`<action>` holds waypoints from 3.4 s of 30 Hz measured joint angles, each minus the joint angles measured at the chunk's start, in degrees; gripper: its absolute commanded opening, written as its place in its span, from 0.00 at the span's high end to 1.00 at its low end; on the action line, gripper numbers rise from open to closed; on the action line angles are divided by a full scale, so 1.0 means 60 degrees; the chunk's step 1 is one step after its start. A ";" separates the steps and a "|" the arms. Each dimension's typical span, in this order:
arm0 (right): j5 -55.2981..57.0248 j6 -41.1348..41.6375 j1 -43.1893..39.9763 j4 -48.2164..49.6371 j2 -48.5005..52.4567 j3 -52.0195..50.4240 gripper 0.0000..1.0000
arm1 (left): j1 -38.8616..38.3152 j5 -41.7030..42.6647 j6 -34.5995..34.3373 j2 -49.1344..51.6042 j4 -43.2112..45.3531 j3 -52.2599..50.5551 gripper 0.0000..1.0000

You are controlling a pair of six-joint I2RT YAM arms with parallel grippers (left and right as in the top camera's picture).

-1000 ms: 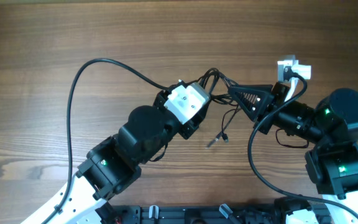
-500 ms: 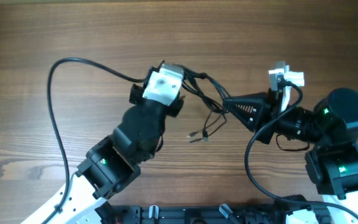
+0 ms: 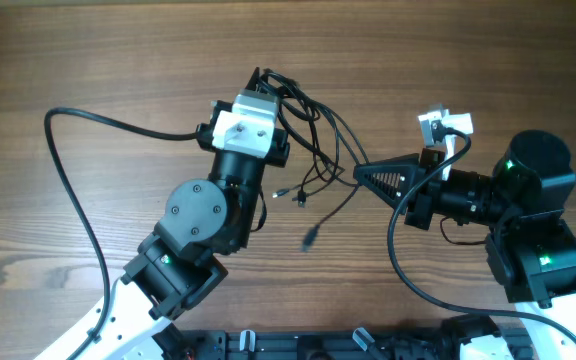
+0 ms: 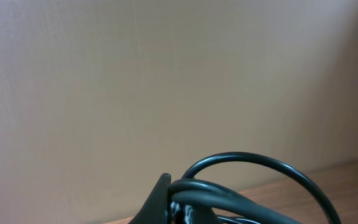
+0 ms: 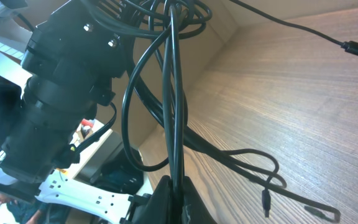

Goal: Untangle cables

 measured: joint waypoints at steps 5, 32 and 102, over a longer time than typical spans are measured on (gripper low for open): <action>0.1126 0.0117 0.0000 -0.0058 0.0000 0.0000 0.01 | -0.0106 -0.0189 -0.0011 -0.0011 -0.0907 0.0015 0.96; -0.3534 -0.1927 0.0000 0.2018 0.0280 0.0000 0.01 | -0.1869 -0.0794 -0.4980 0.0841 -0.0991 0.0004 0.96; 0.4874 -0.0878 0.0000 -0.1384 0.1512 0.0036 0.00 | -0.1027 -0.0419 0.1770 -0.1523 0.0419 -0.0106 0.96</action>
